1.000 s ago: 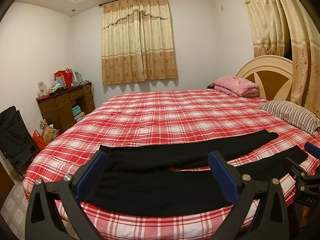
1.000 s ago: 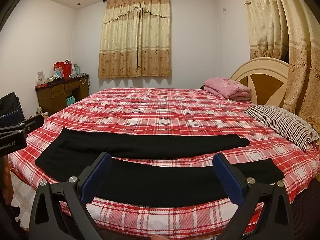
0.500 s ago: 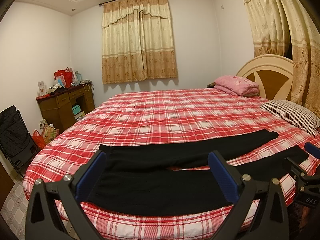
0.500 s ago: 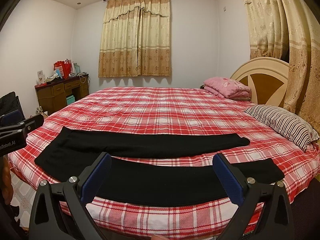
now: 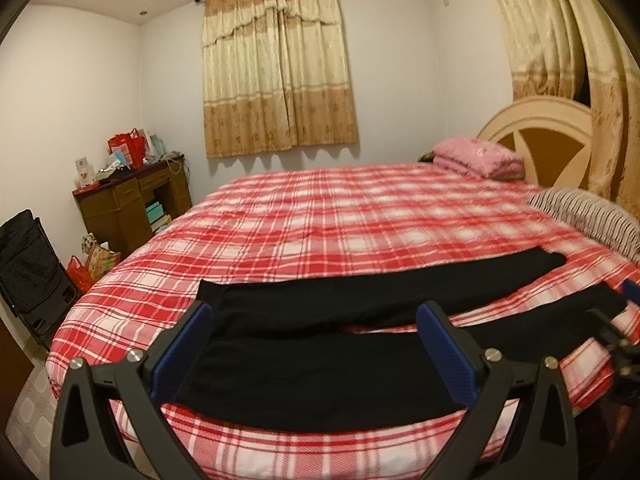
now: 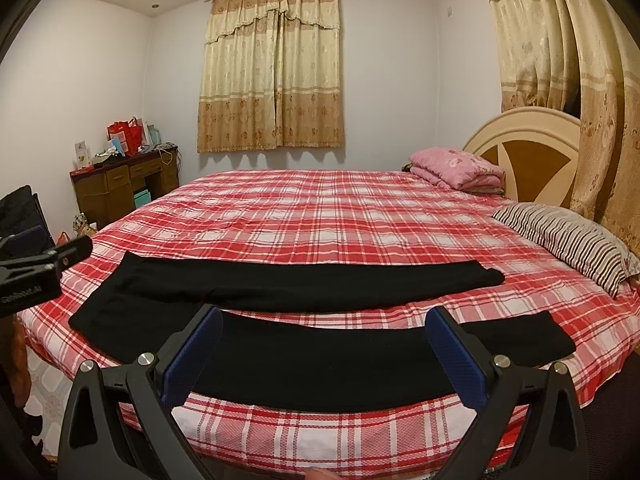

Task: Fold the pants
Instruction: 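Lower both grippers onto the pant leg ends and close on the fabric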

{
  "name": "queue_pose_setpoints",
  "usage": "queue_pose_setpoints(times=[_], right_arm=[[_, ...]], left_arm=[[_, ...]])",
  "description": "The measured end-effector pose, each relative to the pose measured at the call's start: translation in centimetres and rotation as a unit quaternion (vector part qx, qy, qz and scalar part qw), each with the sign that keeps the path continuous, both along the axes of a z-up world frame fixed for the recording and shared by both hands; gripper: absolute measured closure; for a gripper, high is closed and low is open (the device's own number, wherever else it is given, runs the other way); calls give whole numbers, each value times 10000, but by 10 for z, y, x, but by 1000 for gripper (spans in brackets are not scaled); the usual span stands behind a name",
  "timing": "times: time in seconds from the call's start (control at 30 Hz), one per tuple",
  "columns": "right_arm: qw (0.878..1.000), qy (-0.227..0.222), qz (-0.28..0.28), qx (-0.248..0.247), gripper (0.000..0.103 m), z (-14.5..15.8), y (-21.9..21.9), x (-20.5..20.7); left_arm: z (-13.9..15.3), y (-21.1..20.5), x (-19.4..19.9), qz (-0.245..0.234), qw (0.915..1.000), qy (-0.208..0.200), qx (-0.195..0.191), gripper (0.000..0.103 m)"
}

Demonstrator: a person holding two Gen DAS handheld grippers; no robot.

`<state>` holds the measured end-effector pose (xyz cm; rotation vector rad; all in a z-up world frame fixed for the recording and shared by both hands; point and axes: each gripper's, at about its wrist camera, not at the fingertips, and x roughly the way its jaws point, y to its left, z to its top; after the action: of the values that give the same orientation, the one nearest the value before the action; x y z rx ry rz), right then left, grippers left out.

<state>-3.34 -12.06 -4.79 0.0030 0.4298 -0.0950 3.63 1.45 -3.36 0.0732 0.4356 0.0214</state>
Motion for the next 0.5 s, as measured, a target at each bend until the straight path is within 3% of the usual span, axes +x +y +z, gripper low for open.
queue_pose_setpoints(times=[0.17, 0.5], right_arm=[[9994, 337, -75, 83, 1, -19, -13, 23], [9950, 939, -273, 195, 1, -67, -42, 67]], left_arm=[[-22, 37, 66, 464, 9981, 303, 255, 0], [-75, 149, 196, 787, 9849, 1534, 132, 0]])
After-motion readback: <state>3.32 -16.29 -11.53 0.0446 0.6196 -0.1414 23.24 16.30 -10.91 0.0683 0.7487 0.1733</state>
